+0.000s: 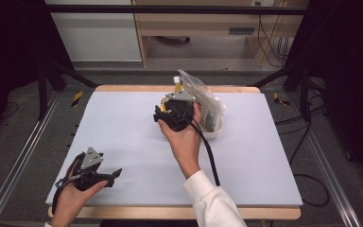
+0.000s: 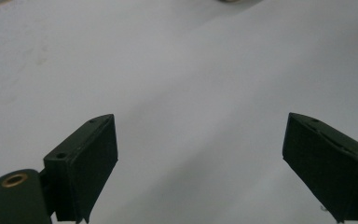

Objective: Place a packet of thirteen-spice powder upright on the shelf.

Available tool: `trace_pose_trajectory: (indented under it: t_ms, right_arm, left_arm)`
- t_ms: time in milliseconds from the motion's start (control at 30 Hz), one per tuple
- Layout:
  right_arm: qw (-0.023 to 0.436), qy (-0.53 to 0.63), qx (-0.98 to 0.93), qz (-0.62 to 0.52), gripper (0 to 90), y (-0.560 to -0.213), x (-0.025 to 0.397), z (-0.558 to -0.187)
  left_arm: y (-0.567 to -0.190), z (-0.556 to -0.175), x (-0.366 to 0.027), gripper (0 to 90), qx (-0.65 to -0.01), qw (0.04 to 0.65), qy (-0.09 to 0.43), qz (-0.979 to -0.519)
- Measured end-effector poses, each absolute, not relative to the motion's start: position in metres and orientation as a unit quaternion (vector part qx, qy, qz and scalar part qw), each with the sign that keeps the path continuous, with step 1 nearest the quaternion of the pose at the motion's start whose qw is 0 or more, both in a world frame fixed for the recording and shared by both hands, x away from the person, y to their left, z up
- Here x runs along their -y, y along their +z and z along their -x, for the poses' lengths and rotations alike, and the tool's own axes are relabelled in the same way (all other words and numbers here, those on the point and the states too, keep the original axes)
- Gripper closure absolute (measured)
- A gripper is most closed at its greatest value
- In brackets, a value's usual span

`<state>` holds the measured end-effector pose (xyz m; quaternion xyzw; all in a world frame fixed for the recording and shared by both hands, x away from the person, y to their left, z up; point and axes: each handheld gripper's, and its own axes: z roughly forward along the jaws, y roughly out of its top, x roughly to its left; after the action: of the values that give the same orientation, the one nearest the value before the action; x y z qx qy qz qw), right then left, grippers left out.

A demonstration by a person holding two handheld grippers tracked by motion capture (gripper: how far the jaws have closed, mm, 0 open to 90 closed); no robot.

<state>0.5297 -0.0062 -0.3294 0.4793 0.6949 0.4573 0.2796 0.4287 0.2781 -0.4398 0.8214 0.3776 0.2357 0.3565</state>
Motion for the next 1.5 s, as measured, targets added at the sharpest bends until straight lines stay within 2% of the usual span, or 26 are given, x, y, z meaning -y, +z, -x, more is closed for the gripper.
trace_pose_trajectory:
  t_ms: [467,700,1500]
  right_arm:
    - [0.274,0.458,-0.718,-0.447,19.2,-0.339,0.009,-0.503]
    - [0.271,0.451,-0.735,-0.427,18.1,-0.353,0.018,-0.484]
    - [0.254,0.438,-0.738,-0.447,14.8,-0.396,0.076,-0.459]
  left_arm:
    - [-0.441,-0.429,-0.278,9.9,-0.377,0.353,0.238,-0.823]
    - [-0.442,-0.429,-0.277,9.8,-0.377,0.351,0.239,-0.823]
    - [-0.444,-0.430,-0.276,8.3,-0.379,0.350,0.239,-0.823]
